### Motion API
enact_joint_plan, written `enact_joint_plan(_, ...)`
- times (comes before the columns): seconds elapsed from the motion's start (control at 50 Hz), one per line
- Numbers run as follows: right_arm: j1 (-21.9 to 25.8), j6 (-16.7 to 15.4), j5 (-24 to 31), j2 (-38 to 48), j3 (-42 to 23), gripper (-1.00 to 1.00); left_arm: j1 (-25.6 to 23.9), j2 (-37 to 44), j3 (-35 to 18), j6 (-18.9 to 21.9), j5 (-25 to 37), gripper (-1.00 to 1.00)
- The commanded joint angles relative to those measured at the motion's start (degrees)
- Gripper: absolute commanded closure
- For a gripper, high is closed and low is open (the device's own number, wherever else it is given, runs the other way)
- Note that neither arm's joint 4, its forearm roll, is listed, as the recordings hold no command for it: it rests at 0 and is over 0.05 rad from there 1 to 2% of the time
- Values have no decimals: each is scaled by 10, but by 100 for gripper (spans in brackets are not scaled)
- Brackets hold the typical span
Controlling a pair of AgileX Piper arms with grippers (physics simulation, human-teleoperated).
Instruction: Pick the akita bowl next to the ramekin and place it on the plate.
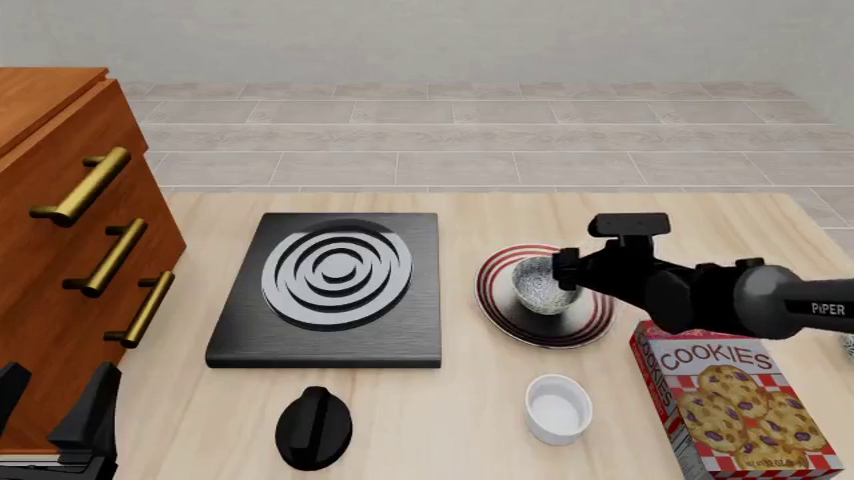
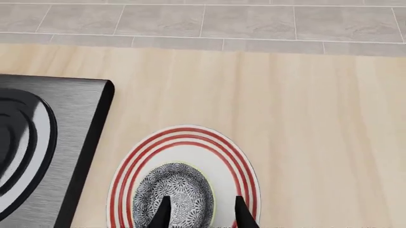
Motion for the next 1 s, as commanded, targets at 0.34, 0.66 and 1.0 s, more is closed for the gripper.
enact_joint_plan(0.34,11,9,32,-88,25,-100,0,0,0,0,0,-100)
enact_joint_plan(0.66,11,16,44,-125,37,-100,0,0,0,0,0,-100)
enact_joint_plan(1.0,4,23,45,-149,51,-100,0,0,0,0,0,-100)
